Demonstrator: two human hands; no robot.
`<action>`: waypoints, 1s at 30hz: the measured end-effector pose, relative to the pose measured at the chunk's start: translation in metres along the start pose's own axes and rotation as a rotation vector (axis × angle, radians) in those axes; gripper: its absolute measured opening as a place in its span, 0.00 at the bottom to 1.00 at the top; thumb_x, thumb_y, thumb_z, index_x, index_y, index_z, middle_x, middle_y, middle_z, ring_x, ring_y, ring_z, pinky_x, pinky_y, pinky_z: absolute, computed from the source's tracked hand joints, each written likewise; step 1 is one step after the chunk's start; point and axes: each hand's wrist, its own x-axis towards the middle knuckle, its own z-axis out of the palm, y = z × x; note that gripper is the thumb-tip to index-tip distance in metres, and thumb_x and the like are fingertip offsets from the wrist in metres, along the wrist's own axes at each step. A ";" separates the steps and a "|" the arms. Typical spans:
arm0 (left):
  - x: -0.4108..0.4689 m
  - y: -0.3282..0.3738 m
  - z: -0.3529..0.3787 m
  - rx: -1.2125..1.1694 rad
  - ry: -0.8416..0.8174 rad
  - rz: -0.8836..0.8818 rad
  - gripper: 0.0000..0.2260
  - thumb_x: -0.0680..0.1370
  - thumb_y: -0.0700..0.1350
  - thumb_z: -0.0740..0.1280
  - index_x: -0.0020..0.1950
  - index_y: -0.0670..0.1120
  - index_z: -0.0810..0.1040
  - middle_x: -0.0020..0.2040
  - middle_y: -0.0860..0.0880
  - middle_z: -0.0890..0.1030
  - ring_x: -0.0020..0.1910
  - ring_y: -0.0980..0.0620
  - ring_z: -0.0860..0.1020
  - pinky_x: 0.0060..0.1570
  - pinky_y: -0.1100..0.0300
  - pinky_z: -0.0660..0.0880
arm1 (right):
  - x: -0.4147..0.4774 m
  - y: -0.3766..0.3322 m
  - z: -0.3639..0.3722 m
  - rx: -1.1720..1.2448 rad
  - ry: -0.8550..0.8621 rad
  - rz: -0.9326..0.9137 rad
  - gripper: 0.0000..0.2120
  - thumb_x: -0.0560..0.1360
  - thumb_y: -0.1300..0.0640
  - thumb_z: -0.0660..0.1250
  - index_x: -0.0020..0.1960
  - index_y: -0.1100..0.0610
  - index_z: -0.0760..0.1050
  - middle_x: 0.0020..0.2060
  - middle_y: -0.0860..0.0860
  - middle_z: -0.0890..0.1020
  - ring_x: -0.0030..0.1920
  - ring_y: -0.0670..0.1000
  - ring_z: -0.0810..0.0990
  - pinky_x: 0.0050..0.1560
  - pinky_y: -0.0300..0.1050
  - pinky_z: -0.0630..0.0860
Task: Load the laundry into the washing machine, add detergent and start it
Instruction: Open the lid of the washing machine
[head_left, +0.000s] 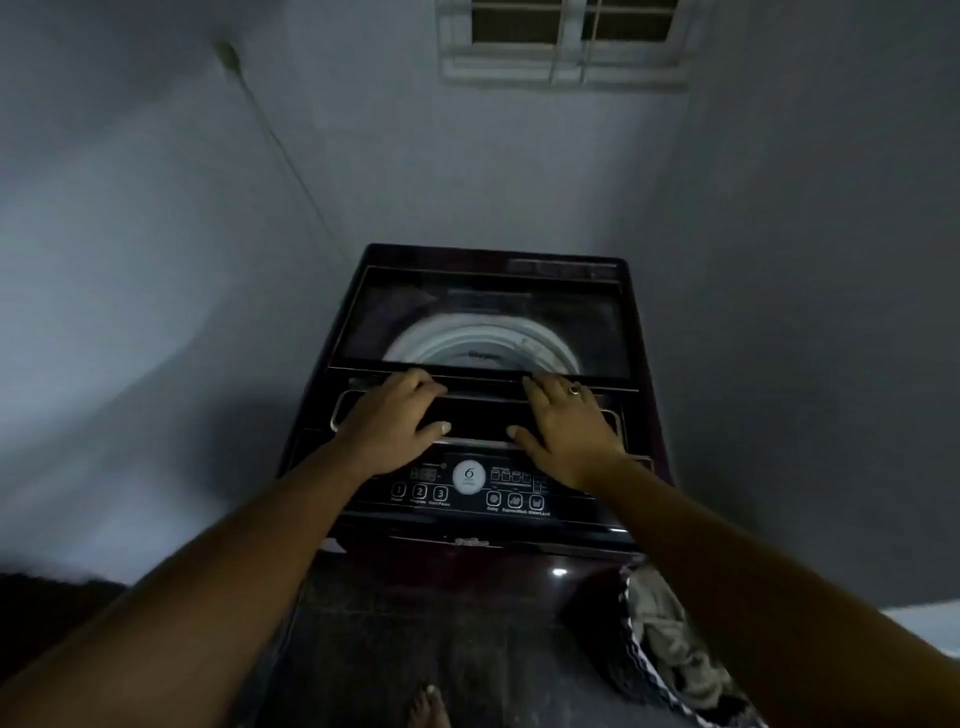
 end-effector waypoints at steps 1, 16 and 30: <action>0.001 -0.003 0.004 -0.010 -0.009 0.016 0.25 0.77 0.60 0.65 0.71 0.49 0.73 0.64 0.52 0.72 0.63 0.51 0.72 0.57 0.51 0.76 | 0.000 -0.003 0.006 0.016 -0.004 0.012 0.34 0.80 0.37 0.55 0.77 0.58 0.62 0.72 0.57 0.69 0.73 0.59 0.68 0.73 0.60 0.64; 0.014 -0.038 0.018 0.113 -0.102 0.060 0.35 0.75 0.72 0.53 0.74 0.50 0.67 0.65 0.49 0.75 0.64 0.47 0.74 0.61 0.48 0.72 | 0.016 -0.007 0.015 0.007 -0.094 0.233 0.35 0.75 0.28 0.54 0.73 0.51 0.66 0.70 0.53 0.73 0.69 0.57 0.72 0.71 0.64 0.64; 0.040 -0.040 -0.071 0.123 -0.219 0.170 0.49 0.62 0.80 0.62 0.75 0.53 0.64 0.69 0.50 0.71 0.68 0.50 0.70 0.66 0.49 0.68 | 0.032 0.014 -0.068 -0.163 -0.142 0.013 0.48 0.67 0.20 0.58 0.74 0.52 0.62 0.66 0.55 0.75 0.65 0.57 0.74 0.69 0.61 0.67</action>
